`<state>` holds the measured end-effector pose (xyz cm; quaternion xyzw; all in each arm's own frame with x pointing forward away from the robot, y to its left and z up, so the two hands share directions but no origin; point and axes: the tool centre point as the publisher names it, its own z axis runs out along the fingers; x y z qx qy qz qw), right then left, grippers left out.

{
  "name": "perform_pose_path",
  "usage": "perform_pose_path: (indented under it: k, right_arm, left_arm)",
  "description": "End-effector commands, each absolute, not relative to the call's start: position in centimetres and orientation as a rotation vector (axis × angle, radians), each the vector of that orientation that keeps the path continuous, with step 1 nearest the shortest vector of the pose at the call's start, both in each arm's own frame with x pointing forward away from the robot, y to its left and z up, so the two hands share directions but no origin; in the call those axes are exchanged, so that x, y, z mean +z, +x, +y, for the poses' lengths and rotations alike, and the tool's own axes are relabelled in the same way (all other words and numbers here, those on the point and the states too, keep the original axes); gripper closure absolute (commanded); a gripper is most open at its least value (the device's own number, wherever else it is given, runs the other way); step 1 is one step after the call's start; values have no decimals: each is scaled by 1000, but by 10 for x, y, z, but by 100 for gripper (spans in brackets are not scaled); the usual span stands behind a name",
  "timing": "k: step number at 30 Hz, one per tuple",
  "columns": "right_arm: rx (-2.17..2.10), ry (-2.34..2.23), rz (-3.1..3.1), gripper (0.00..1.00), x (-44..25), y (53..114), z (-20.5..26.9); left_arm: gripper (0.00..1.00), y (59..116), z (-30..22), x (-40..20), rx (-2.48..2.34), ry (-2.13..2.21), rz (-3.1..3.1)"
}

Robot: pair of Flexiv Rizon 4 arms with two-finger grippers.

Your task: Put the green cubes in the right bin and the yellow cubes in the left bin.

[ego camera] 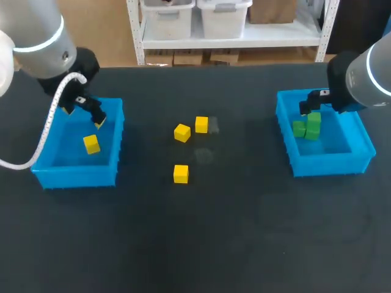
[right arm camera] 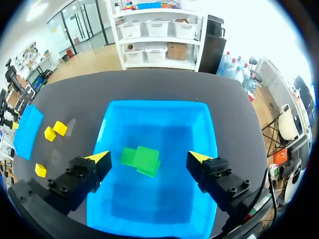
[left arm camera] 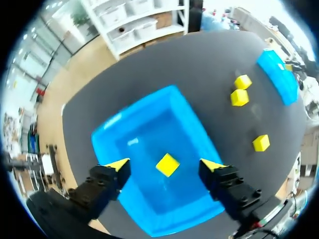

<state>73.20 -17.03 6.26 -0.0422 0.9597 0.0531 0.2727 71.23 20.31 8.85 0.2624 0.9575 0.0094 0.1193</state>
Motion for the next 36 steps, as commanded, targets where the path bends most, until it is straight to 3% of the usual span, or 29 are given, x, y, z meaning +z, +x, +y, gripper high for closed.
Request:
perform_pose_path:
  k: [1, 15, 36]
  right_arm:
    - [141, -112, 2577, 0, 62, 731, -170]
    - [141, -112, 2577, 0, 62, 731, -170]
    - [141, -112, 2577, 0, 62, 731, -170]
  left_arm:
    - [0, 720, 174, 112, -14, 874, 2750]
    - [0, 736, 64, 125, -98, 1264, 2601]
    - [0, 753, 5, 54, 83, 1166, 2766]
